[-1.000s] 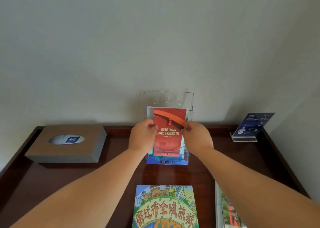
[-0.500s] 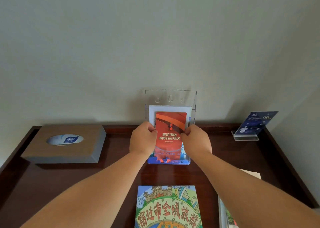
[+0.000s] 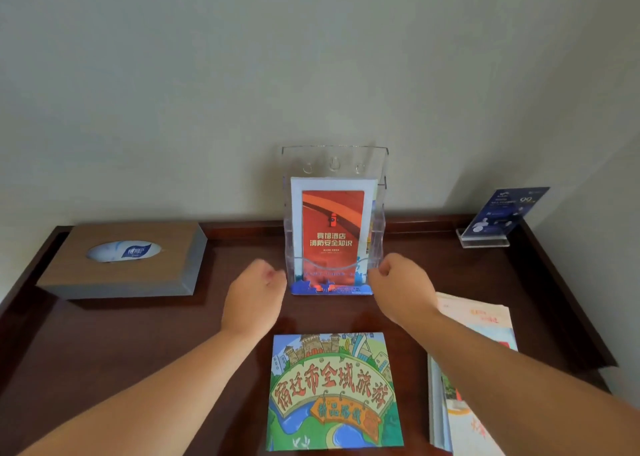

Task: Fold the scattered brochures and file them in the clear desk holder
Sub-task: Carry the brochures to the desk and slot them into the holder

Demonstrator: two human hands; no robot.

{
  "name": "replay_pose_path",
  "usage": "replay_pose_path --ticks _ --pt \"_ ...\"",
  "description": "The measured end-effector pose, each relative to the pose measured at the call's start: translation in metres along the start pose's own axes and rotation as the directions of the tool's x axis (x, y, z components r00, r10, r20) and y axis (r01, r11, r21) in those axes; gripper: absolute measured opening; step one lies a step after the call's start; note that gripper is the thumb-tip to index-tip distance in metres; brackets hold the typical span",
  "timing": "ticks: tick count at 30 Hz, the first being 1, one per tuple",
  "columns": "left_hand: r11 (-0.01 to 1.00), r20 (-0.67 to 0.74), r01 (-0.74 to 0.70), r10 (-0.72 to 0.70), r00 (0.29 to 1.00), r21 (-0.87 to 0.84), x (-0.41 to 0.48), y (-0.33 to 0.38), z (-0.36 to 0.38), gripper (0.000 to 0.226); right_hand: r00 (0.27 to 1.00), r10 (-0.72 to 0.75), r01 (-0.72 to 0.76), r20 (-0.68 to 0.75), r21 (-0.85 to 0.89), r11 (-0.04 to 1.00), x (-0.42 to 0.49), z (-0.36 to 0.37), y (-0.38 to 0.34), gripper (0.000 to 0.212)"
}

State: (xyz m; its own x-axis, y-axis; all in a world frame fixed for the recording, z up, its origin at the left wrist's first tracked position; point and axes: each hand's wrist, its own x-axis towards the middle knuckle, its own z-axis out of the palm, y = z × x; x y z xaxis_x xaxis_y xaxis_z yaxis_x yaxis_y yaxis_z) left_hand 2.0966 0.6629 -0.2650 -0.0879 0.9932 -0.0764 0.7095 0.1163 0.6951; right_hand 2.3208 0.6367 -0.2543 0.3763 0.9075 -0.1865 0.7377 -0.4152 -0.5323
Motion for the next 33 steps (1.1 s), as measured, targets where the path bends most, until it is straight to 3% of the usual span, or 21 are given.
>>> replay_pose_path --ticks 2,4,6,8,11,13,18,24,25,26,28,30,31,33 --pt "0.988 0.181 0.125 -0.139 0.974 0.085 -0.018 -0.022 0.010 0.009 0.975 0.106 -0.083 0.195 -0.124 0.989 -0.016 0.009 0.012 0.014" --pt "0.967 0.281 0.218 -0.248 0.927 0.133 -0.032 -0.036 0.020 0.018 0.907 0.258 -0.194 0.334 -0.213 0.958 -0.031 0.021 0.023 0.039" --pt "0.950 0.306 0.280 -0.310 0.900 0.138 -0.040 -0.039 0.026 0.027 0.828 0.377 -0.313 0.415 -0.216 0.925 -0.042 0.031 0.028 0.055" --pt "0.936 0.303 0.331 -0.353 0.885 0.122 -0.047 -0.037 0.031 0.033 0.788 0.415 -0.397 0.455 -0.140 0.907 -0.050 0.040 0.032 0.052" --pt "0.921 0.303 0.385 -0.384 0.872 0.061 -0.054 -0.031 0.036 0.042 0.827 0.394 -0.401 0.400 -0.071 0.913 -0.056 0.049 0.035 0.046" --pt "0.890 0.331 0.450 -0.403 0.853 -0.077 -0.054 -0.027 0.036 0.048 0.831 0.400 -0.418 0.387 -0.039 0.908 -0.059 0.052 0.036 0.045" --pt "0.778 0.374 0.509 -0.378 0.847 -0.368 -0.048 -0.014 0.016 0.012 0.827 0.393 -0.466 0.402 0.102 0.879 -0.061 0.041 0.030 0.042" --pt "0.451 0.438 0.510 -0.262 0.860 -0.733 -0.029 -0.007 -0.015 0.009 0.936 0.168 -0.308 0.309 0.492 0.814 -0.053 0.001 0.005 0.009" --pt "0.447 0.423 0.491 -0.251 0.871 -0.748 -0.027 -0.006 -0.018 0.009 0.960 0.119 -0.233 0.253 0.487 0.842 -0.050 -0.009 -0.004 0.008" --pt "0.505 0.376 0.447 -0.241 0.895 -0.739 -0.025 -0.004 -0.021 0.008 0.981 0.060 -0.137 0.186 0.439 0.888 -0.046 -0.019 -0.012 0.009" --pt "0.769 0.184 0.243 -0.165 0.969 -0.591 -0.018 0.000 -0.027 0.008 0.991 -0.085 0.049 0.106 0.307 0.950 -0.035 -0.041 -0.030 0.008" --pt "0.933 0.009 -0.059 0.067 0.998 -0.355 -0.009 0.013 -0.038 0.015 0.972 -0.217 0.198 0.093 0.178 0.964 -0.026 -0.064 -0.049 0.016" --pt "0.938 -0.012 -0.187 0.192 0.981 -0.292 -0.004 0.023 -0.043 0.018 0.957 -0.276 0.265 0.094 0.109 0.958 -0.022 -0.072 -0.058 0.018" --pt "0.903 0.059 -0.290 0.324 0.944 -0.315 0.004 0.047 -0.053 0.023 0.920 -0.380 0.383 0.099 -0.018 0.923 -0.017 -0.082 -0.074 0.018"
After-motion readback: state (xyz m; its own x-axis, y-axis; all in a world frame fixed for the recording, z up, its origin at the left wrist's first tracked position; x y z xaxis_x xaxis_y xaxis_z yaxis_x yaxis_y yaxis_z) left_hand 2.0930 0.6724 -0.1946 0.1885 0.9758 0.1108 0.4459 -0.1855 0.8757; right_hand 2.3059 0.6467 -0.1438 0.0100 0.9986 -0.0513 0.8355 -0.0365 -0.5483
